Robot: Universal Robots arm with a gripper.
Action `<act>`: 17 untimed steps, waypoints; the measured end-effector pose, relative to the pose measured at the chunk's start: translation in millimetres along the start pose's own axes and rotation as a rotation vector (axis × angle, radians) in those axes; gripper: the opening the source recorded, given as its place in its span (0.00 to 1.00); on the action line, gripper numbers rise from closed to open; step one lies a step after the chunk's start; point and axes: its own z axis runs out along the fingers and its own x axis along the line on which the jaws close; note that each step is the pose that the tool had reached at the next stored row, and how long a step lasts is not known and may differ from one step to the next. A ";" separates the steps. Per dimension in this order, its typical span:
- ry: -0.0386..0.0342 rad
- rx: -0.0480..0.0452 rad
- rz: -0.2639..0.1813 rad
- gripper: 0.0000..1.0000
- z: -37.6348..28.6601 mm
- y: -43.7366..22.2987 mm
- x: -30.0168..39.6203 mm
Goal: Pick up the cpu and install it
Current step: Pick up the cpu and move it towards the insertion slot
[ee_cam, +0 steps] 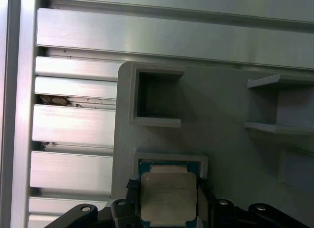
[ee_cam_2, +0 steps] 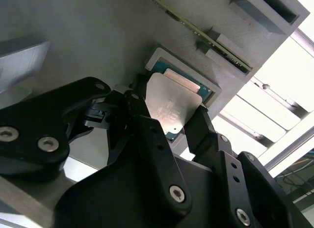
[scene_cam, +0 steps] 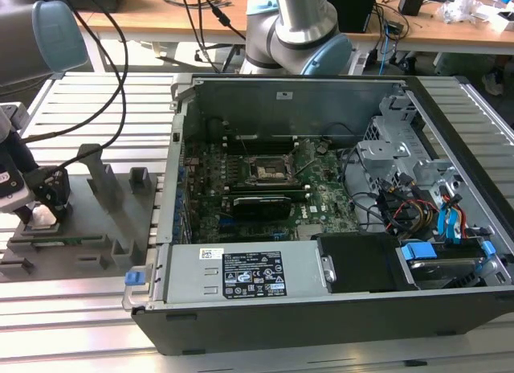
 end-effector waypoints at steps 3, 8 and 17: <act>-0.0003 -0.0001 0.000 0.55 -1.4 0.0 -0.1; 0.0000 0.0001 0.000 0.55 -10.7 -0.4 -0.3; -0.0001 0.0000 0.000 0.55 -32.1 -1.2 -1.0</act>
